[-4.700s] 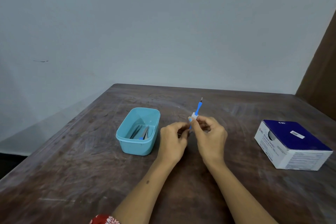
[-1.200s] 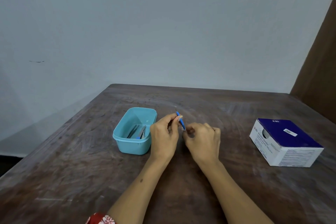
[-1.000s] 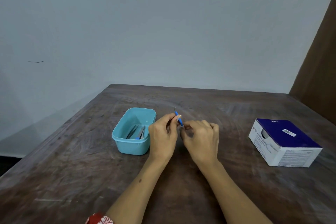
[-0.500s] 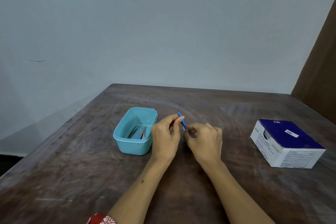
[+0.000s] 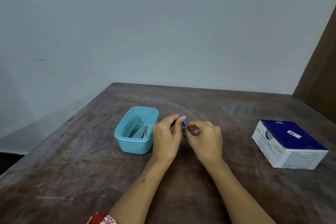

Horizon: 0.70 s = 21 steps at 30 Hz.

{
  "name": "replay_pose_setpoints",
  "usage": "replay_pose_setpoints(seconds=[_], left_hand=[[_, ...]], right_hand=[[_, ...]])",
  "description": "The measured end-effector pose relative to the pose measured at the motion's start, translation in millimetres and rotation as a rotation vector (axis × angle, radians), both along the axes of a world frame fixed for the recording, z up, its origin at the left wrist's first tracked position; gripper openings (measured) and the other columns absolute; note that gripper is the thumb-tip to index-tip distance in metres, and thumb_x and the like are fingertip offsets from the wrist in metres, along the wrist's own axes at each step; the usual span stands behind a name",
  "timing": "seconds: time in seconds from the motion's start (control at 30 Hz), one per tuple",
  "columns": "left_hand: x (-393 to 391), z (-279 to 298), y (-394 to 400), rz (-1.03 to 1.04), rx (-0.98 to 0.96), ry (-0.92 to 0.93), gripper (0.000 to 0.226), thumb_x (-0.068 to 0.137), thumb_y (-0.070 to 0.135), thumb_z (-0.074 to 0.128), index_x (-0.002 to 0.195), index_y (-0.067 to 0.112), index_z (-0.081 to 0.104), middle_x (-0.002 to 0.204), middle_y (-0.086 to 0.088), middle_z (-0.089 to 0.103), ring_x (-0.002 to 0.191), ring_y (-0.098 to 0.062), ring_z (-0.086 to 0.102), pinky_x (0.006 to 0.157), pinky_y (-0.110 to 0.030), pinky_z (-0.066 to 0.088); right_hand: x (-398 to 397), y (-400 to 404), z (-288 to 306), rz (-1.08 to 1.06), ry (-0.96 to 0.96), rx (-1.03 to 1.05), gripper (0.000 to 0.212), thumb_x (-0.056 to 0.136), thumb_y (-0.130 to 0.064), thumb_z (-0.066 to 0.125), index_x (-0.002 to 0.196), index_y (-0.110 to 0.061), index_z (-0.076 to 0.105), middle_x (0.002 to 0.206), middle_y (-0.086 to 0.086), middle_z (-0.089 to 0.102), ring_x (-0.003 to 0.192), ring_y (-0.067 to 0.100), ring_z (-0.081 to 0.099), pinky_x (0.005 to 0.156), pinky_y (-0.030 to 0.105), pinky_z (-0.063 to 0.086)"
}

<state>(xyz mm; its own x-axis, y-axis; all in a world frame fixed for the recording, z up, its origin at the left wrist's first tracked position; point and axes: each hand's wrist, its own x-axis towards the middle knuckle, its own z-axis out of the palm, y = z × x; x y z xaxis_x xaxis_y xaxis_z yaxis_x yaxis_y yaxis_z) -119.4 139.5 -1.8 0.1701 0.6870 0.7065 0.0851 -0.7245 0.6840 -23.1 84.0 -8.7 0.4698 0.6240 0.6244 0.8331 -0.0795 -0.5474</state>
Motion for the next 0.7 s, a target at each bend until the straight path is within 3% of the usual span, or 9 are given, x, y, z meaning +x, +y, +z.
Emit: replay_pose_setpoints(seconds=[0.07, 0.13, 0.23, 0.4, 0.57, 0.7], left_hand=[[-0.1, -1.1, 0.6, 0.010, 0.001, 0.003, 0.014, 0.087, 0.015, 0.062, 0.095, 0.010, 0.072, 0.072, -0.002, 0.071, 0.062, -0.016, 0.063, 0.055, -0.027, 0.050], [0.6, -1.3, 1.1, 0.007, -0.018, -0.012, 0.015, 0.087, 0.016, 0.061, 0.096, 0.010, 0.072, 0.075, -0.002, 0.072, 0.065, -0.015, 0.066, 0.059, -0.030, 0.053], [0.2, 0.3, 0.3, 0.002, -0.029, -0.022, 0.014, 0.087, 0.011, 0.063, 0.097, 0.009, 0.072, 0.080, -0.001, 0.073, 0.073, -0.010, 0.067, 0.063, -0.024, 0.054], [0.0, -0.2, 1.2, 0.022, -0.037, -0.033, 0.012, 0.087, 0.012, 0.063, 0.095, 0.009, 0.073, 0.074, -0.004, 0.072, 0.064, -0.019, 0.065, 0.057, -0.027, 0.052], [0.8, 0.4, -0.9, -0.016, -0.059, -0.031, 0.014, 0.087, 0.011, 0.062, 0.098, 0.010, 0.072, 0.080, 0.006, 0.070, 0.075, -0.008, 0.067, 0.065, -0.022, 0.055], [-0.3, 1.2, -1.0, -0.006, -0.054, -0.029, 0.015, 0.087, 0.013, 0.062, 0.098, 0.010, 0.072, 0.078, 0.009, 0.067, 0.071, -0.012, 0.068, 0.064, -0.024, 0.055]], right_hand=[[1.7, -0.2, -0.6, 0.009, 0.046, -0.081, 0.008, 0.074, -0.022, 0.075, 0.081, -0.024, 0.074, 0.069, -0.008, 0.069, 0.069, 0.014, 0.064, 0.074, 0.044, 0.052], [2.0, -1.7, 0.4, 0.020, 0.030, -0.025, 0.009, 0.073, -0.020, 0.075, 0.081, -0.024, 0.074, 0.068, -0.009, 0.069, 0.067, 0.014, 0.062, 0.072, 0.044, 0.051], [-2.9, -3.6, 3.4, 0.015, -0.033, 0.068, 0.012, 0.071, -0.018, 0.077, 0.081, -0.024, 0.074, 0.068, -0.009, 0.069, 0.063, 0.013, 0.060, 0.071, 0.043, 0.049], [0.9, -1.5, 0.5, -0.056, 0.066, -0.129, 0.008, 0.075, -0.024, 0.072, 0.083, -0.024, 0.074, 0.072, -0.007, 0.071, 0.070, 0.017, 0.065, 0.075, 0.042, 0.053], [-3.7, -3.1, 3.5, -0.017, -0.051, 0.044, 0.010, 0.071, -0.017, 0.077, 0.080, -0.022, 0.073, 0.067, -0.008, 0.069, 0.060, 0.013, 0.061, 0.069, 0.041, 0.051], [0.1, -1.0, -0.5, -0.042, 0.021, -0.079, 0.009, 0.075, -0.023, 0.074, 0.083, -0.023, 0.074, 0.071, -0.007, 0.070, 0.066, 0.014, 0.063, 0.071, 0.041, 0.053]])
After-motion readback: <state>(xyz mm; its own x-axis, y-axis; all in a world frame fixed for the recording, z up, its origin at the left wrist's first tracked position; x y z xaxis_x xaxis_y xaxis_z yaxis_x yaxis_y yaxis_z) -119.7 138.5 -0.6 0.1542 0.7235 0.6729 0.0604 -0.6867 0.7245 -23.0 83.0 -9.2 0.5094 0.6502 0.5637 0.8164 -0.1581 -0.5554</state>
